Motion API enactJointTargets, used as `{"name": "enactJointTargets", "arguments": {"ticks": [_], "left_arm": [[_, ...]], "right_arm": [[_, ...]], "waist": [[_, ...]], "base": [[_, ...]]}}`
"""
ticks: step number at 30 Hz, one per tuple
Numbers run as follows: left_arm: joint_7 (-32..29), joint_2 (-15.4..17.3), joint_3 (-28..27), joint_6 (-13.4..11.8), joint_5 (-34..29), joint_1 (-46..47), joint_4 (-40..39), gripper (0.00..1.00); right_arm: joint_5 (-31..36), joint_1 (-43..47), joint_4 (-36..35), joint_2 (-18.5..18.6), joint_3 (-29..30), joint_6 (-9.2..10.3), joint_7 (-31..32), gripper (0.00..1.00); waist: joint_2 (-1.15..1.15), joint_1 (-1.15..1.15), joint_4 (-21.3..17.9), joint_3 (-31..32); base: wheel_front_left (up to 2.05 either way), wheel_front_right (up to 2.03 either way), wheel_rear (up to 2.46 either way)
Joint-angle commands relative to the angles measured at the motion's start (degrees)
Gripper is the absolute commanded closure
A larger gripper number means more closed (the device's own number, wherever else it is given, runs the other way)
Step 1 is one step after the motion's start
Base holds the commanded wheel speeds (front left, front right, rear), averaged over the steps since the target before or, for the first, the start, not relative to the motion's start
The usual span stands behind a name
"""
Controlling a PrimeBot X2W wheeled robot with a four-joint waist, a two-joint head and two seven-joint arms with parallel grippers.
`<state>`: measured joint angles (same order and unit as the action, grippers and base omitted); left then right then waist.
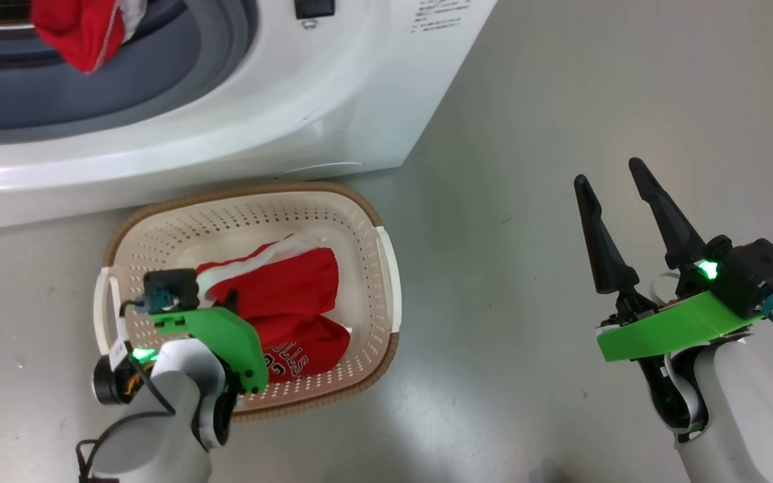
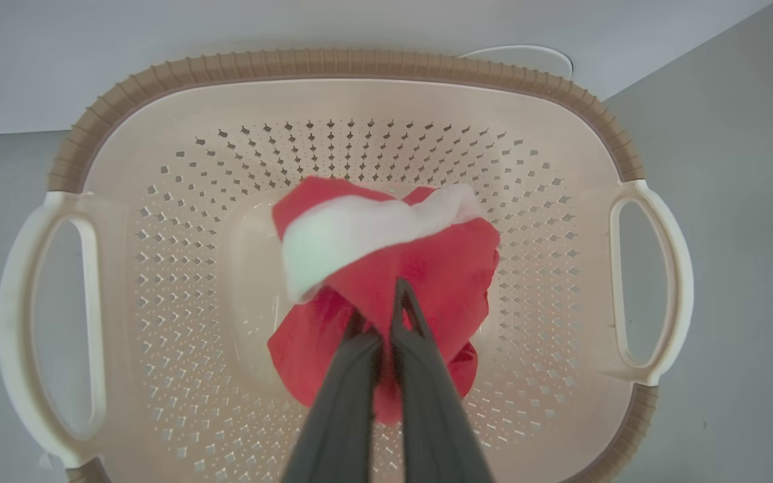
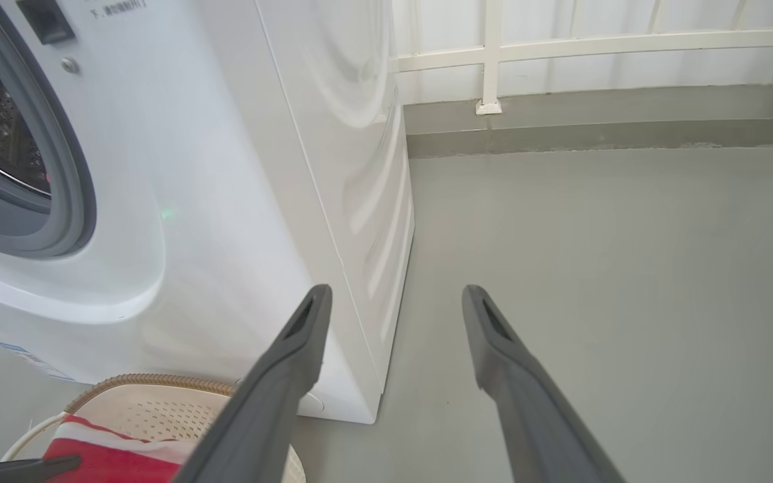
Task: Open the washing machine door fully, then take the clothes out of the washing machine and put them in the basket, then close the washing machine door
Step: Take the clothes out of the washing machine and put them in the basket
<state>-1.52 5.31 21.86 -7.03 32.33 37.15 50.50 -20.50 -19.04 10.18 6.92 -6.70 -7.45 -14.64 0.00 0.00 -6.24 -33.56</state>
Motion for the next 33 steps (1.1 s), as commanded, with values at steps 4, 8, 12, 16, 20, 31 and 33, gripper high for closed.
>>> {"name": "enactJointTargets", "arguments": {"ticks": [4, 8, 12, 16, 20, 31, 33], "left_arm": [[1.91, 0.53, -0.9, 0.87, -0.13, 2.18, 3.73, 0.88], [3.64, -0.26, -0.75, 2.01, 0.42, 3.68, 7.15, 0.52], [6.7, -0.86, -1.02, 2.75, 1.12, 4.43, 9.0, 0.0], [10.19, -1.14, -1.35, 3.34, 1.69, 4.32, 9.78, 0.0], [12.74, -1.09, -1.86, 4.16, 2.35, 3.54, 9.69, 0.0], [16.46, 0.71, -4.24, 2.66, 0.34, -1.27, -4.44, 0.0], [16.49, 1.14, -5.06, 1.45, -1.14, -3.46, -9.78, 0.0]], "right_arm": [[0.67, -0.32, -0.96, -0.09, -1.02, -0.03, -0.36, 0.0], [0.73, -0.23, -0.7, -0.06, -0.59, -0.03, -0.36, 0.0], [0.83, -0.28, -0.25, -0.06, -0.36, -0.03, -0.36, 0.0], [0.92, -0.08, 0.25, -0.11, -0.28, -0.03, -0.36, 0.0], [0.96, 0.33, 0.81, -0.23, -0.24, -0.03, -0.36, 0.0], [2.3, 2.25, 2.05, -0.41, 1.71, -0.03, -0.36, 0.0], [3.05, 2.49, 2.05, -0.47, 2.58, -0.03, -0.36, 0.0]], "waist": [[0.0, 0.0, -0.4, -0.46], [0.0, 0.0, -0.03, -0.29], [0.0, 0.0, 0.53, 0.54], [0.0, 0.0, 0.99, 2.09], [0.0, 0.0, 1.2, 4.05], [0.0, 0.0, 2.91, 10.89], [0.0, 0.0, 3.24, 12.23]], "base": [[0.0, 0.0, 0.0], [0.0, 0.0, 0.0], [0.0, 0.0, 0.0], [0.0, 0.0, 0.0], [0.0, 0.0, 0.0], [0.0, 0.0, 0.0], [0.0, 0.0, 0.0]]}}
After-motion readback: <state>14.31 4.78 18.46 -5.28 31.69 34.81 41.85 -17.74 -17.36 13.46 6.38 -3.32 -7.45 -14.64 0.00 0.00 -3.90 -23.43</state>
